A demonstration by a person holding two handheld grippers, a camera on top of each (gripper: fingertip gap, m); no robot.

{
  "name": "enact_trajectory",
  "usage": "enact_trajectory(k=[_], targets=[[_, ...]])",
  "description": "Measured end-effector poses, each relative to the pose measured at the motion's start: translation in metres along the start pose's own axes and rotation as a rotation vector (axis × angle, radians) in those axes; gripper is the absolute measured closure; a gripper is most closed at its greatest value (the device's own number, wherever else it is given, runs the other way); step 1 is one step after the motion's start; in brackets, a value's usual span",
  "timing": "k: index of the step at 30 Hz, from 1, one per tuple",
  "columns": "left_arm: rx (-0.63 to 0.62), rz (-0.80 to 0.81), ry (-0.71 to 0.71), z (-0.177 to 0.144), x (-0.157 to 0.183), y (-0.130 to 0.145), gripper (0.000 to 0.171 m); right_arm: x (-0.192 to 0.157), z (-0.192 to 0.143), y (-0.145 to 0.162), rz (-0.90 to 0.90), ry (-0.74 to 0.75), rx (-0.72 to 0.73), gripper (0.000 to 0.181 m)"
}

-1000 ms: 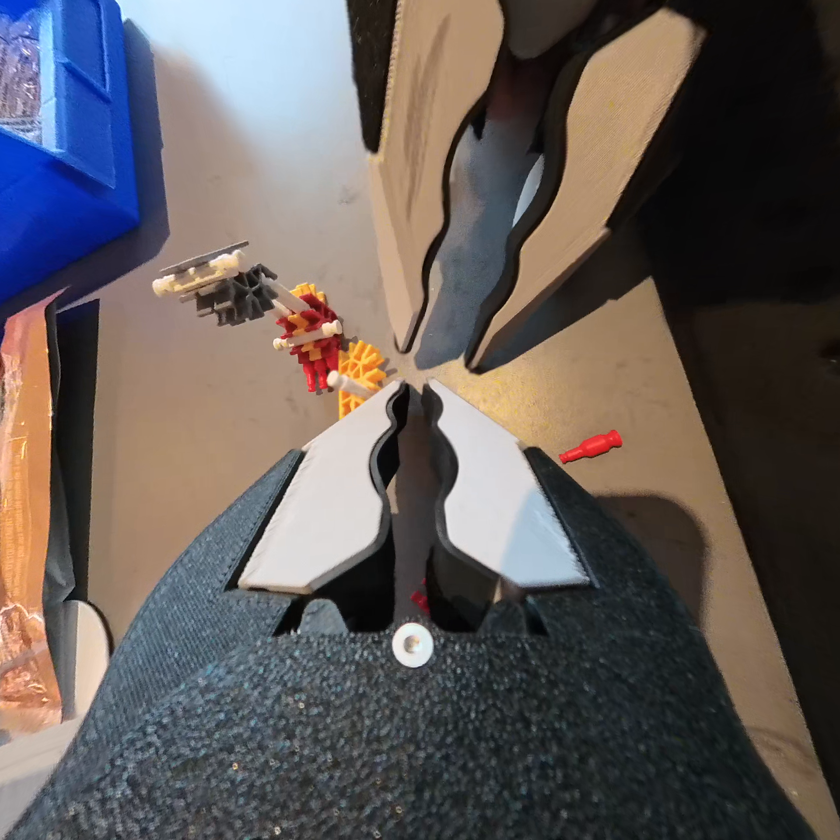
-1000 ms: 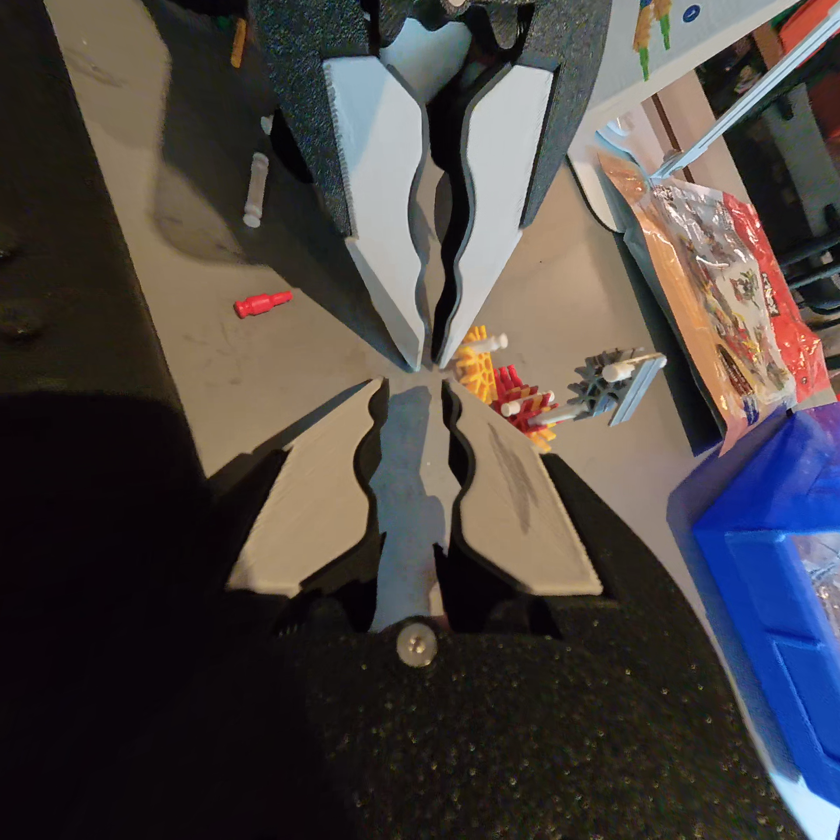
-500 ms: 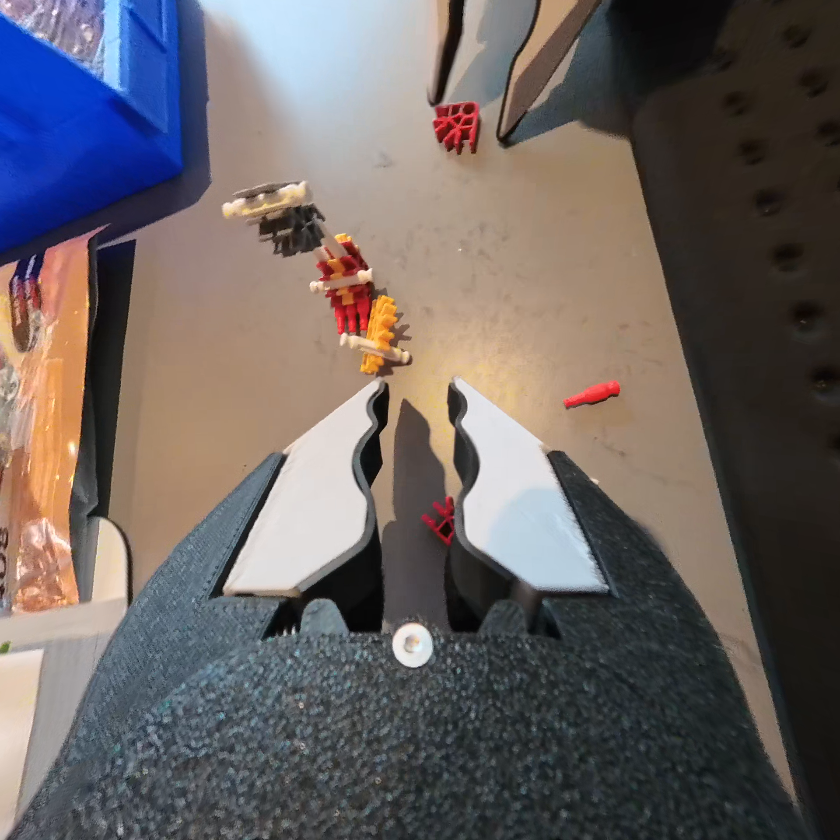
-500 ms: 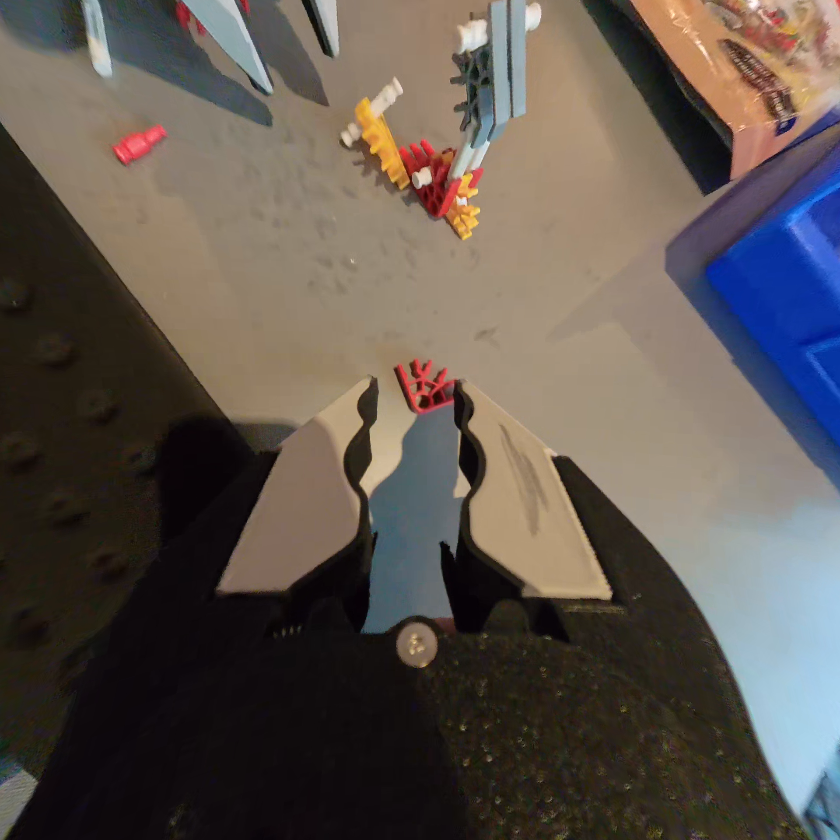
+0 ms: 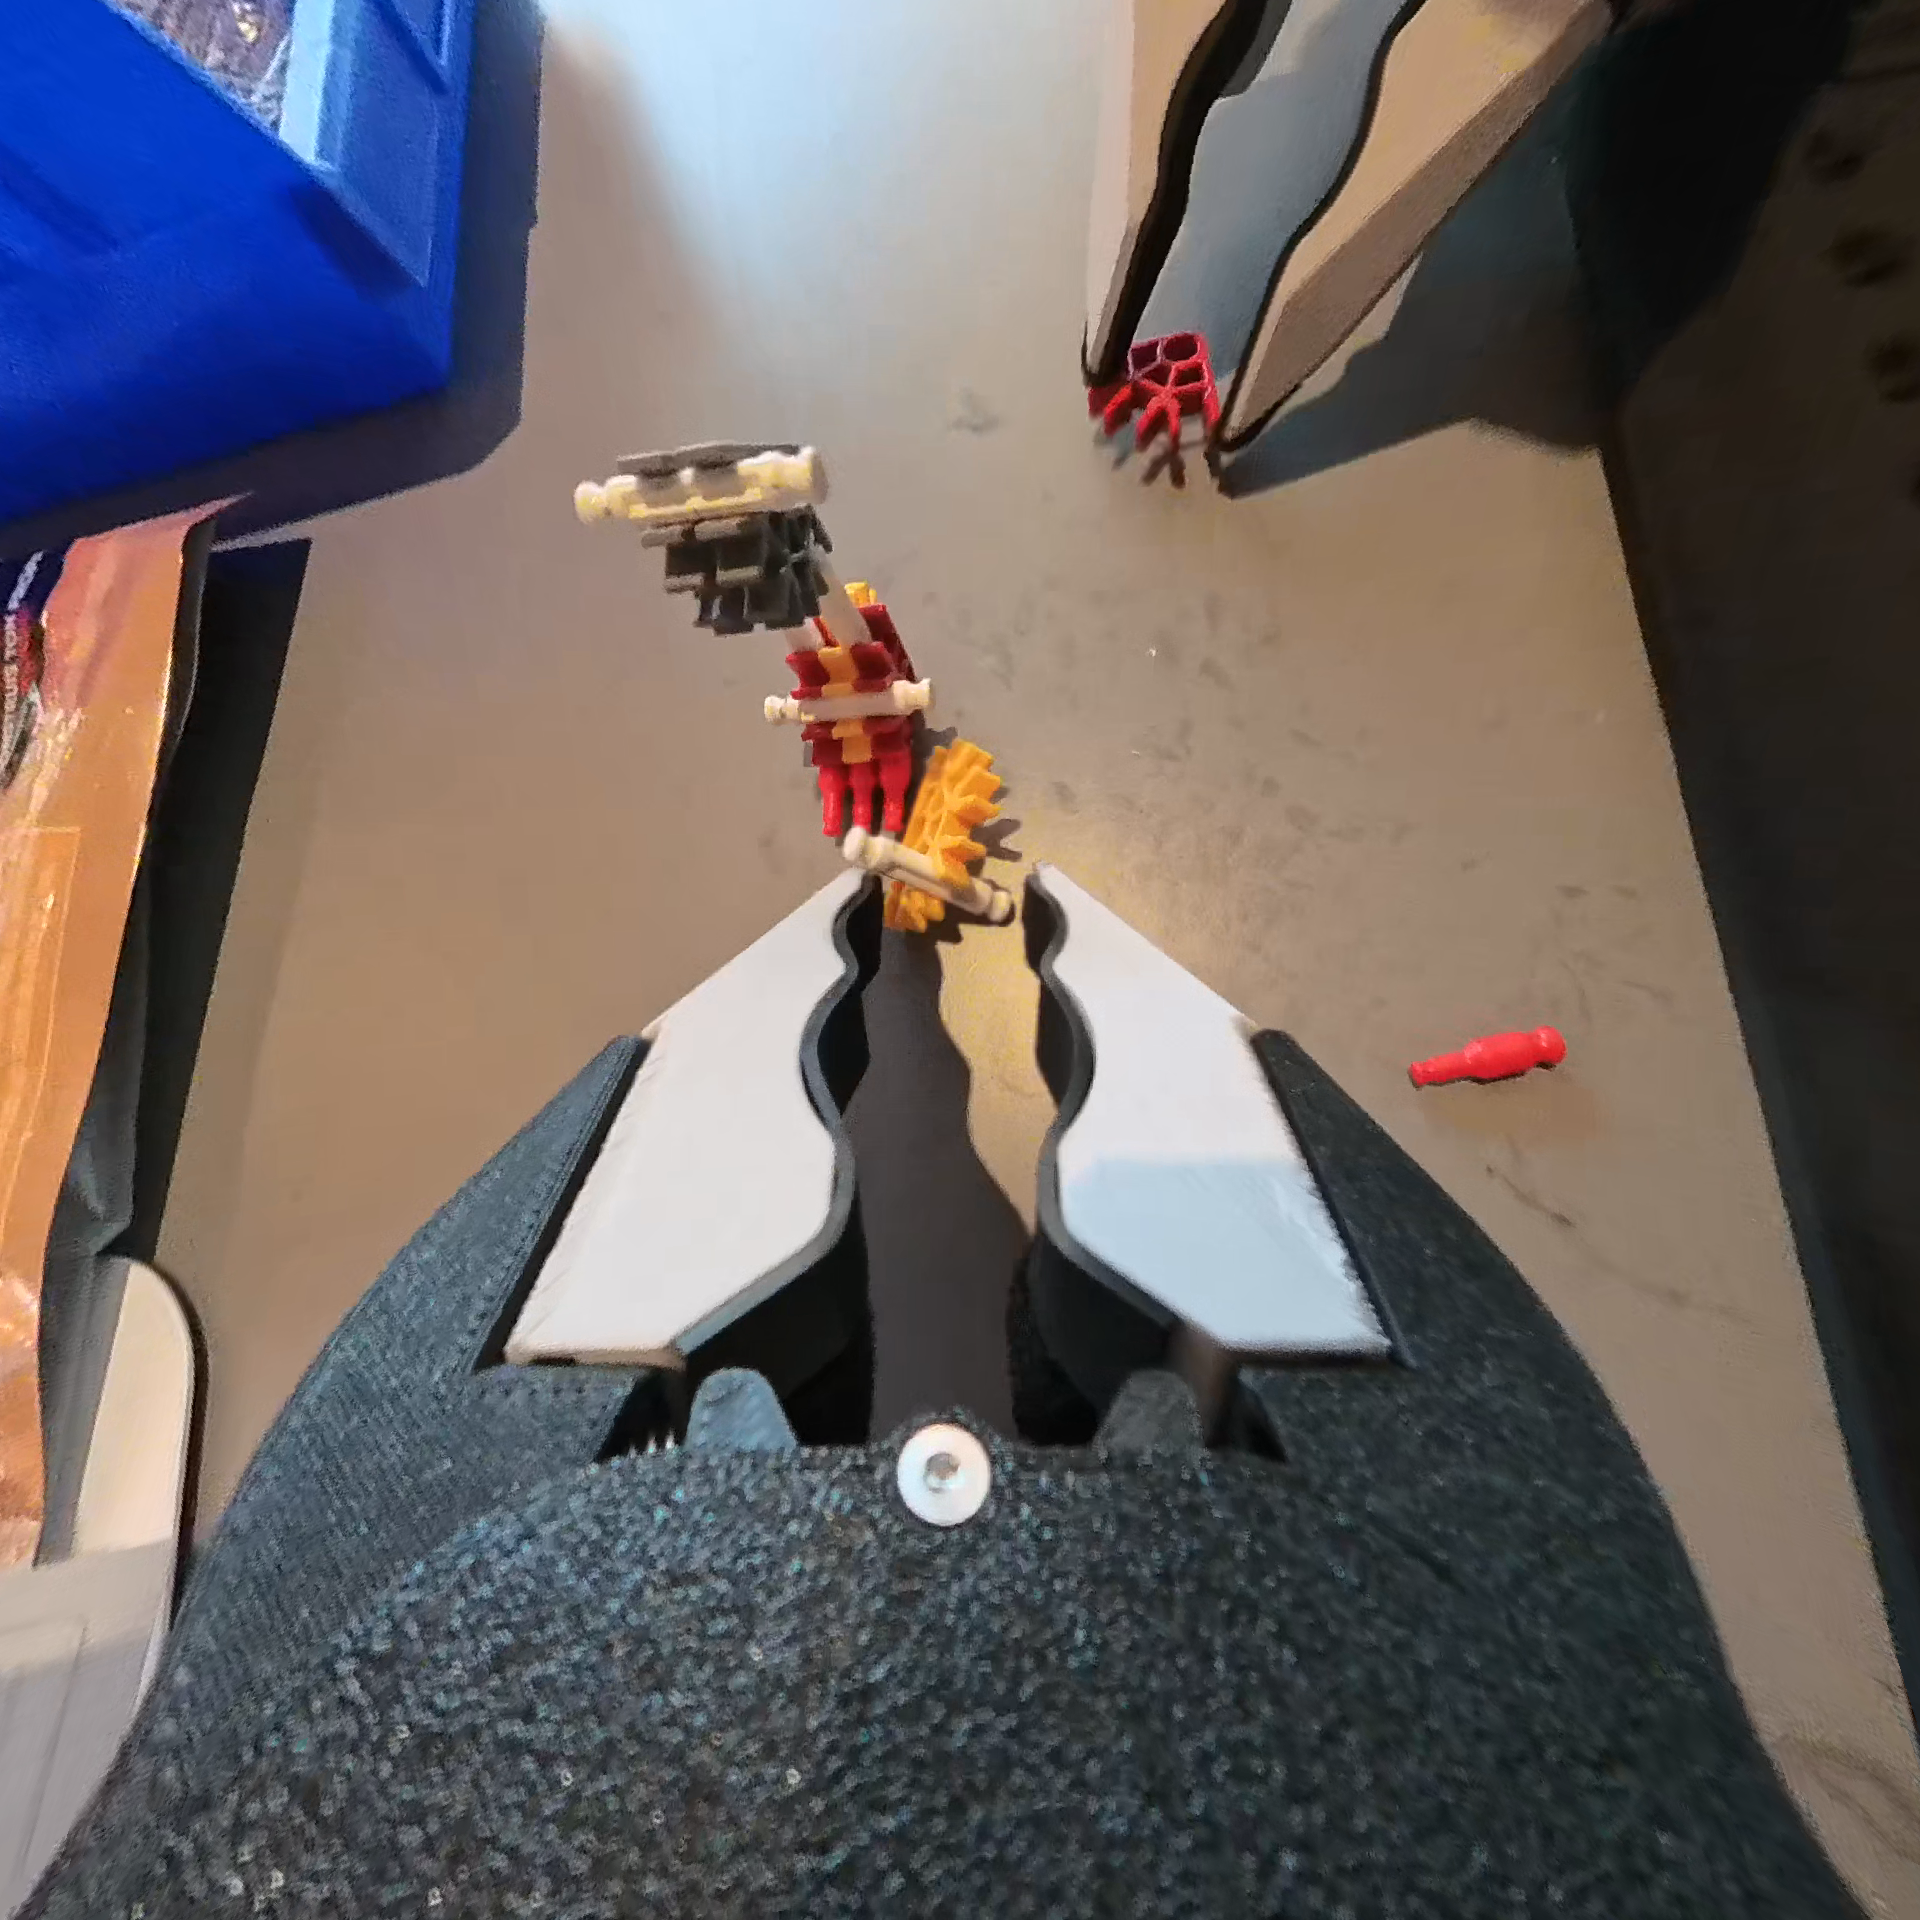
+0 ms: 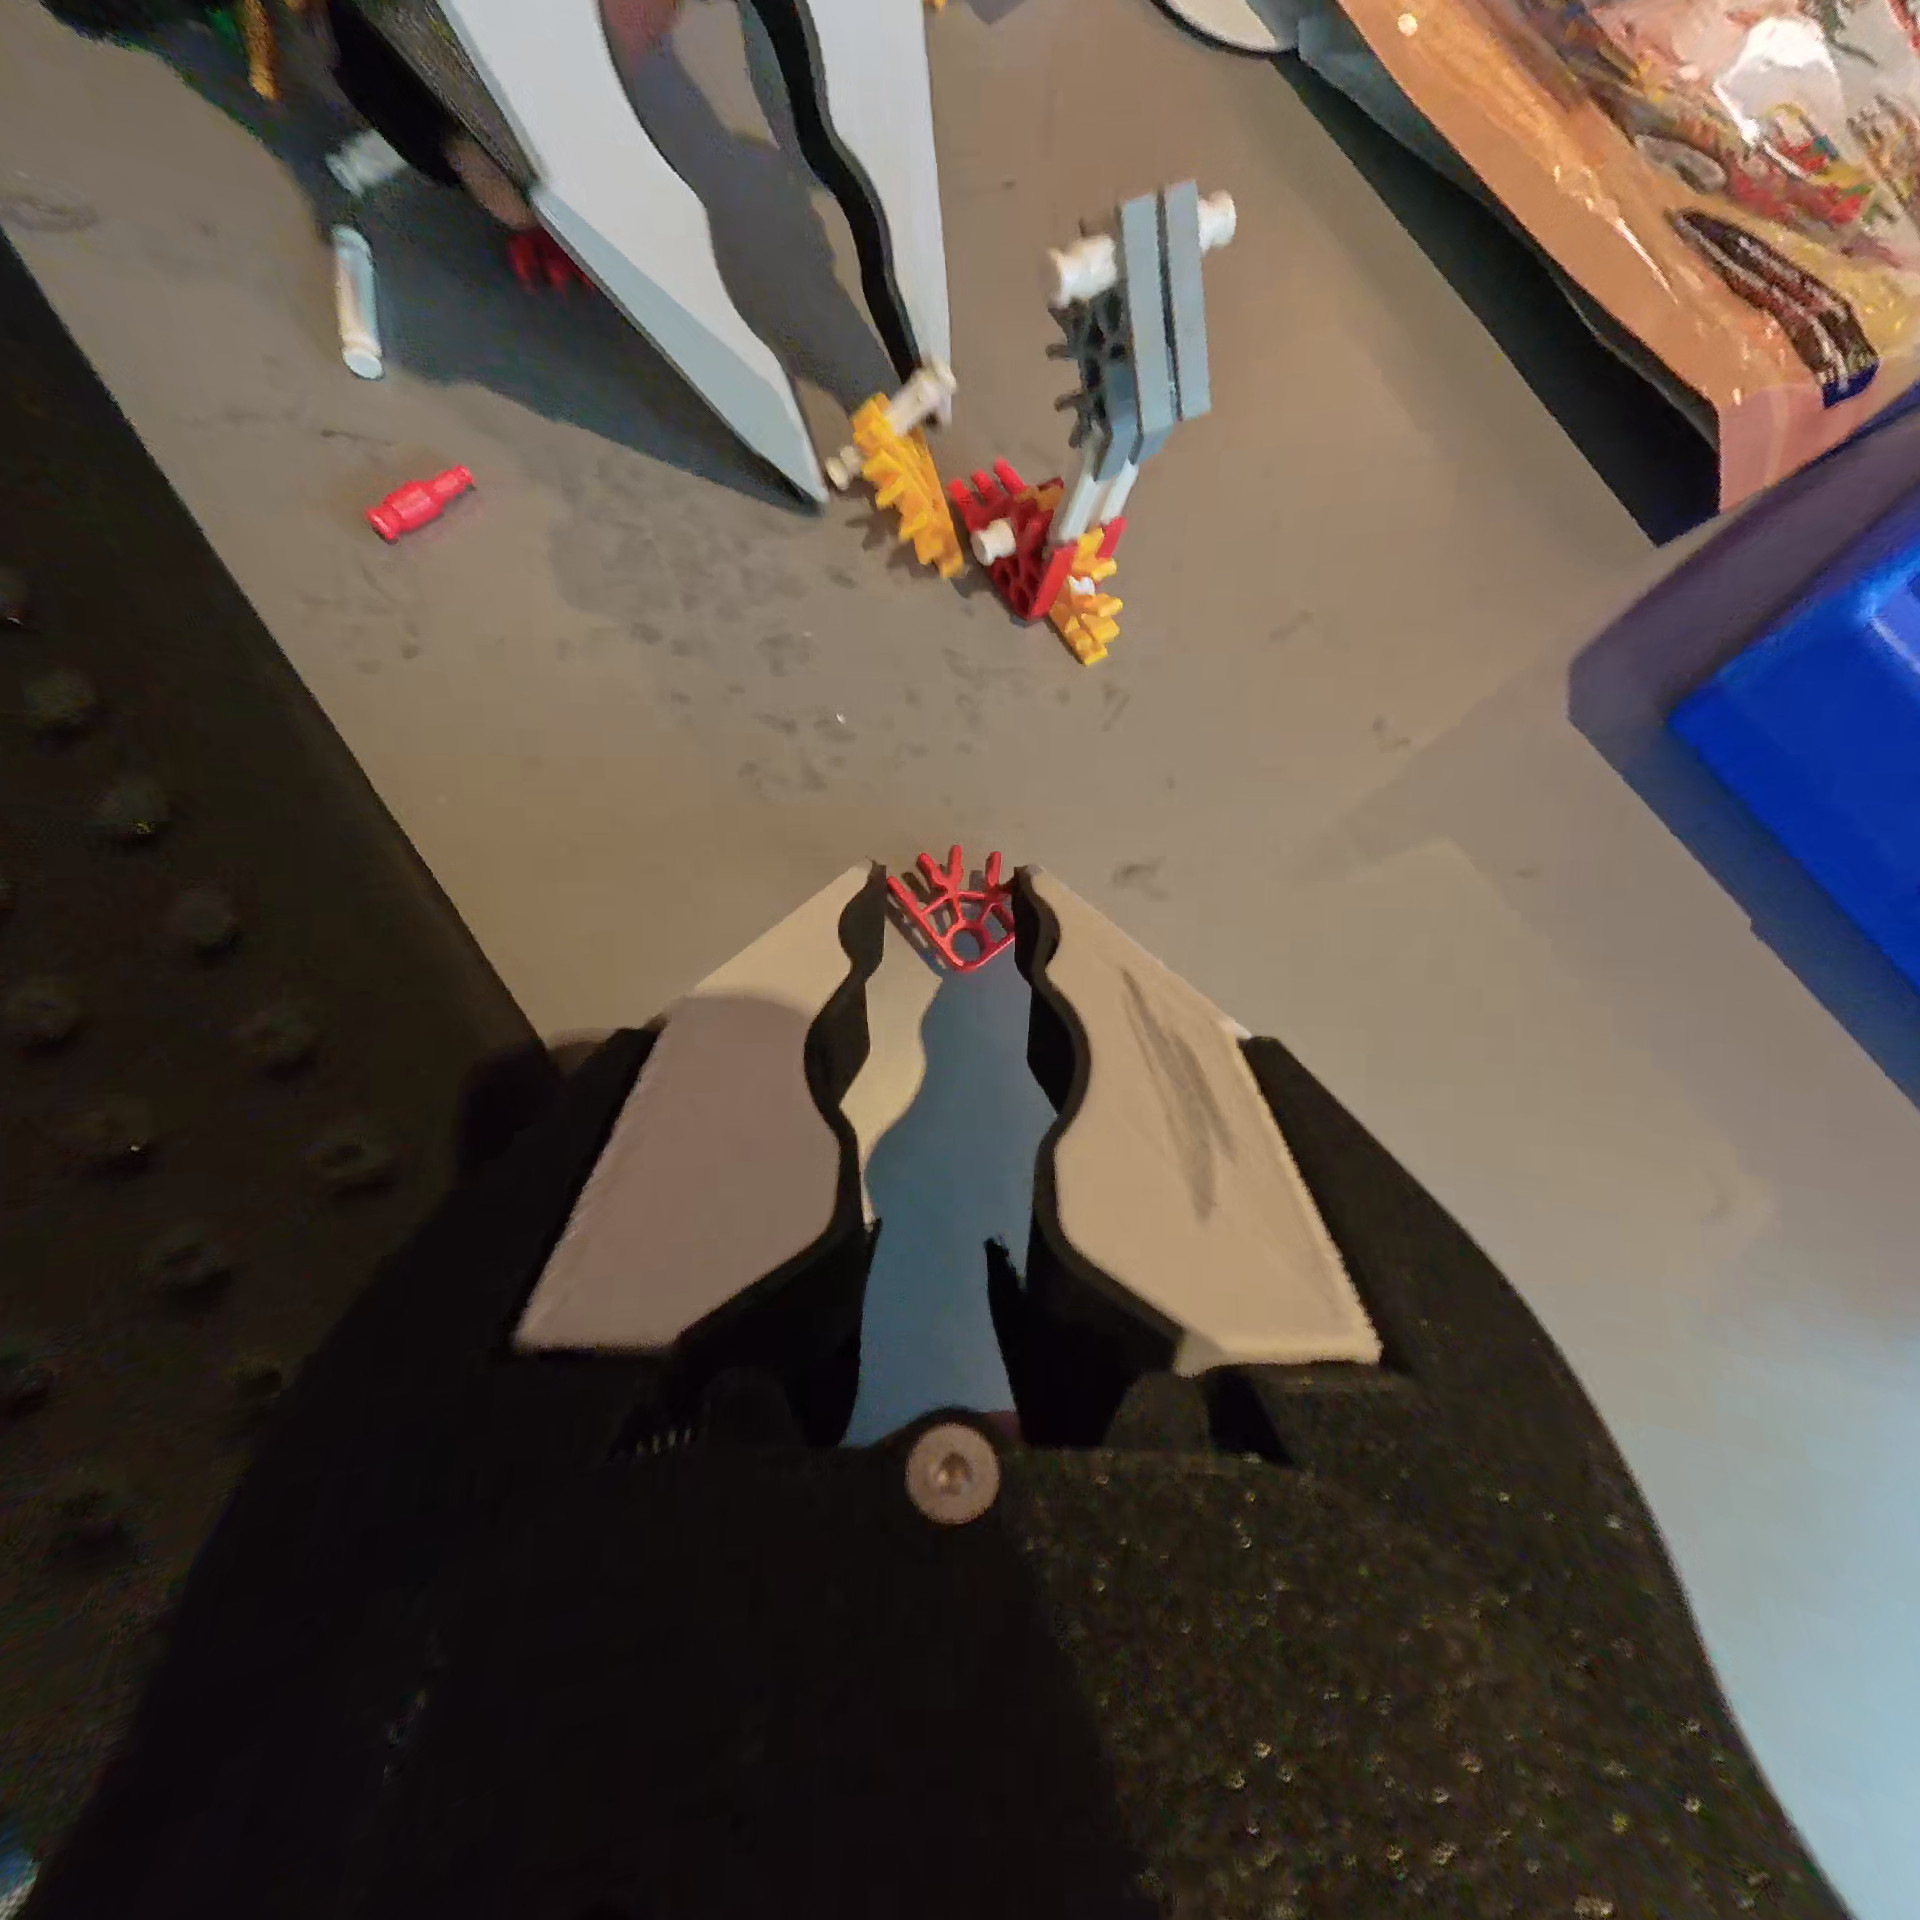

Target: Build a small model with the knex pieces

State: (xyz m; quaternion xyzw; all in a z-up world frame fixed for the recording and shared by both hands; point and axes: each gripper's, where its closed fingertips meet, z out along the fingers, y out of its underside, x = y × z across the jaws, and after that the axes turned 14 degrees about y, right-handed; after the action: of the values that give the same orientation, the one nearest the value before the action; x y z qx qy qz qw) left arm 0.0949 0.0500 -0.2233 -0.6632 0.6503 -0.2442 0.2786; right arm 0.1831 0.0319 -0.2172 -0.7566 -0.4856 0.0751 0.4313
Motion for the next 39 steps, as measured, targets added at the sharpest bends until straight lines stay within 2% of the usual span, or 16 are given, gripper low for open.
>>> enact_trajectory(k=[1,9,11,14,17,20,24,27,30,33,39], targets=[[-0.005,0.008,0.001,0.001,0.0,0.0,0.149,-0.002,0.001,-0.004,0.001,-0.014,0.012,0.157],[-0.003,0.117,-0.018,0.004,0.006,-0.006,0.151,-0.019,0.004,-0.035,-0.054,-0.138,0.117,0.158],[-0.005,0.193,0.006,0.005,0.017,-0.009,0.151,-0.021,0.005,-0.042,-0.065,-0.15,0.145,0.179],[0.012,0.286,0.039,0.01,0.034,-0.015,0.151,-0.025,0.006,-0.047,-0.059,-0.183,0.159,0.179],[0.013,0.321,0.047,0.008,0.038,-0.015,0.151,-0.025,0.008,-0.043,-0.071,-0.174,0.136,0.176],[0.017,0.309,0.036,0.005,0.035,-0.014,0.15,-0.013,0.008,-0.035,-0.026,-0.126,0.094,0.159],[0.006,0.281,0.042,0.004,0.034,-0.012,0.144,0.008,0.016,-0.024,-0.037,0.022,0.042,0.144],[-0.003,0.274,0.048,0.004,0.035,-0.011,0.143,0.011,0.028,-0.019,-0.026,0.013,-0.003,0.141],[-0.011,0.264,0.048,0.002,0.035,-0.01,0.142,0.004,0.037,-0.019,0.016,-0.075,-0.018,0.14],[-0.01,0.252,0.052,0.002,0.034,-0.009,0.141,0.005,0.041,-0.021,0.009,-0.085,-0.021,0.15],[-0.016,0.257,0.045,0.001,0.031,-0.008,0.141,-0.007,0.026,-0.013,-0.115,-0.157,-0.042,0.154]])
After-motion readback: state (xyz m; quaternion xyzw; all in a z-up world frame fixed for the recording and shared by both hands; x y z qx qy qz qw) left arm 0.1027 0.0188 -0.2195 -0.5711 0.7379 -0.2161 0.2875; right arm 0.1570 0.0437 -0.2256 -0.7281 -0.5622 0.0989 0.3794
